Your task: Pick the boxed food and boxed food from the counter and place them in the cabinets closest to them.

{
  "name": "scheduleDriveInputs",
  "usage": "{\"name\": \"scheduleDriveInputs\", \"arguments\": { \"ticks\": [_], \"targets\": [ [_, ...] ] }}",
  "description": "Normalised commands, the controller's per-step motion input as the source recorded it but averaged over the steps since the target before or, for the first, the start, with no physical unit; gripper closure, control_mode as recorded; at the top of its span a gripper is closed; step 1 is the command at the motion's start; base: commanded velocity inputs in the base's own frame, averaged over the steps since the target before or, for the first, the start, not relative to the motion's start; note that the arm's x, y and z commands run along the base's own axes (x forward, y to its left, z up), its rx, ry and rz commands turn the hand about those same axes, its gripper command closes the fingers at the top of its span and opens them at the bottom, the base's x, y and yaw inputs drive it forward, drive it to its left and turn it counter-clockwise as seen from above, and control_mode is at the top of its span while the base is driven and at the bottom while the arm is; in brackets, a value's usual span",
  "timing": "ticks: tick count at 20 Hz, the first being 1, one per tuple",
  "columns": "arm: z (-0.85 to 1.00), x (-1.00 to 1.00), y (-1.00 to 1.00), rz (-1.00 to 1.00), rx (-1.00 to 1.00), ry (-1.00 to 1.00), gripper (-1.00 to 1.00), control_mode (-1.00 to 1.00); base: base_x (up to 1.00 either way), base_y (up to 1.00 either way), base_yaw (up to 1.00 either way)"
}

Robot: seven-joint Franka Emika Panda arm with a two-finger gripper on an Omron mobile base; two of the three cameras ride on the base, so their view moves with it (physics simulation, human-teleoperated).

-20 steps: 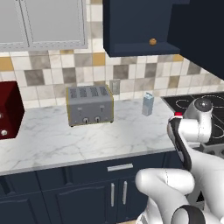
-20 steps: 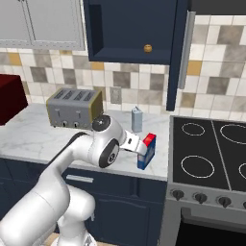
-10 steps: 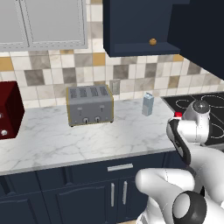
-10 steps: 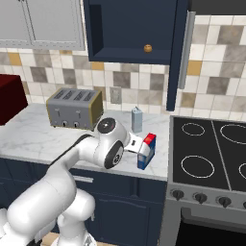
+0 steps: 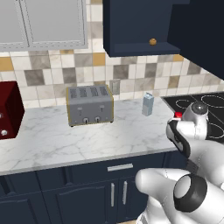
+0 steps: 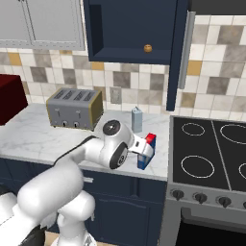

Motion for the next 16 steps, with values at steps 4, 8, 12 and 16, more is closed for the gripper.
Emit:
{"name": "scheduleDriveInputs", "arguments": {
  "ticks": [4,8,12,16],
  "targets": [
    [-0.15,0.17,-0.09,0.0,0.0,0.0,-1.0,-1.0,0.0,0.0,0.0],
    [-0.15,0.16,-0.1,0.0,0.0,0.0,-1.0,-1.0,0.0,0.0,0.0],
    [-0.15,0.18,-0.08,0.0,0.0,0.0,-1.0,-1.0,0.0,0.0,0.0],
    [-0.15,0.17,-0.07,0.0,0.0,0.0,-1.0,-1.0,0.0,0.0,0.0]
  ]
}}
